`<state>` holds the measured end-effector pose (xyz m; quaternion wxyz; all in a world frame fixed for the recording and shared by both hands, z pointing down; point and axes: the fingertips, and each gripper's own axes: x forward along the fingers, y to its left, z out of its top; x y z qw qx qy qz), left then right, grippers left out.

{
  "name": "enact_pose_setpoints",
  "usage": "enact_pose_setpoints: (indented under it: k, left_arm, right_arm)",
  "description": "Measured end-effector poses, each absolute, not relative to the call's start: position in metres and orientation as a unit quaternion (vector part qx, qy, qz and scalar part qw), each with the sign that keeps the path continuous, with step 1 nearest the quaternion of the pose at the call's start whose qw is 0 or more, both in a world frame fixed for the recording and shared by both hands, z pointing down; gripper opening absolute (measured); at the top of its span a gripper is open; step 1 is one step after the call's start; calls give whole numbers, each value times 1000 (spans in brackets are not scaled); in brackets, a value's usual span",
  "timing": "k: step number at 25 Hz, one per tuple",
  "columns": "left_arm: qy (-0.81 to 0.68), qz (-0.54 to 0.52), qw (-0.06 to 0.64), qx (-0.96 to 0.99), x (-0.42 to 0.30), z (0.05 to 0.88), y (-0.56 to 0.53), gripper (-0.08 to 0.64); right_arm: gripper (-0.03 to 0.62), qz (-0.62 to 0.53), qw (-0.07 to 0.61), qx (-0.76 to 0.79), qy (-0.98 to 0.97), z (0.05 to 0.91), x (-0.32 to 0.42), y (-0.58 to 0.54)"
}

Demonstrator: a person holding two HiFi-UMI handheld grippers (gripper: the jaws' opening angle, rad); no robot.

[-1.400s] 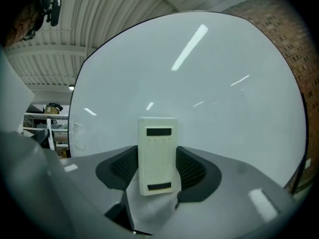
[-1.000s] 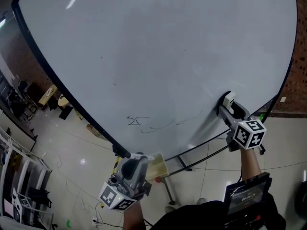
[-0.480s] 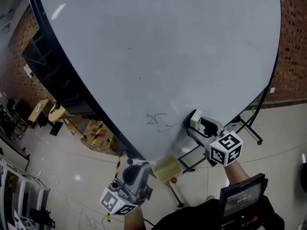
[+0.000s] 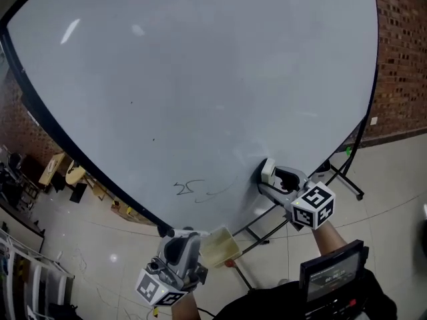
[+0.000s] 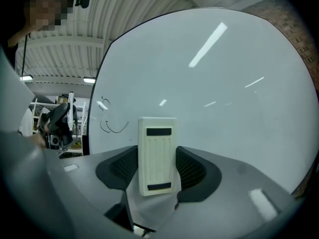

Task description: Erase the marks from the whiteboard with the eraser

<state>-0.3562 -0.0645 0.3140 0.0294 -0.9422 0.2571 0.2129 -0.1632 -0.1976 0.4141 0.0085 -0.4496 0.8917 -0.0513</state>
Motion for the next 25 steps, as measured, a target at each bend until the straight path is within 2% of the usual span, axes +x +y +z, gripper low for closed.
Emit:
enact_pose_setpoints:
  k: [3, 7, 10, 21, 25]
  left_arm:
    - [263, 214, 31, -940, -354, 305, -68, 58]
    - [286, 200, 26, -937, -309, 301, -86, 58]
    - [300, 186, 23, -935, -295, 310, -91, 58]
    - [309, 177, 10, -934, -299, 328, -84, 58]
    - [293, 190, 13, -937, -324, 330, -78, 58]
  right_arm:
    - [241, -56, 3, -466, 883, 418, -133, -207]
    - [241, -71, 4, -478, 876, 426, -44, -231]
    - [241, -81, 22, -482, 872, 428, -11, -238]
    - [241, -105, 65, -513, 849, 426, -14, -231]
    - [241, -99, 64, -518, 847, 425, -61, -219]
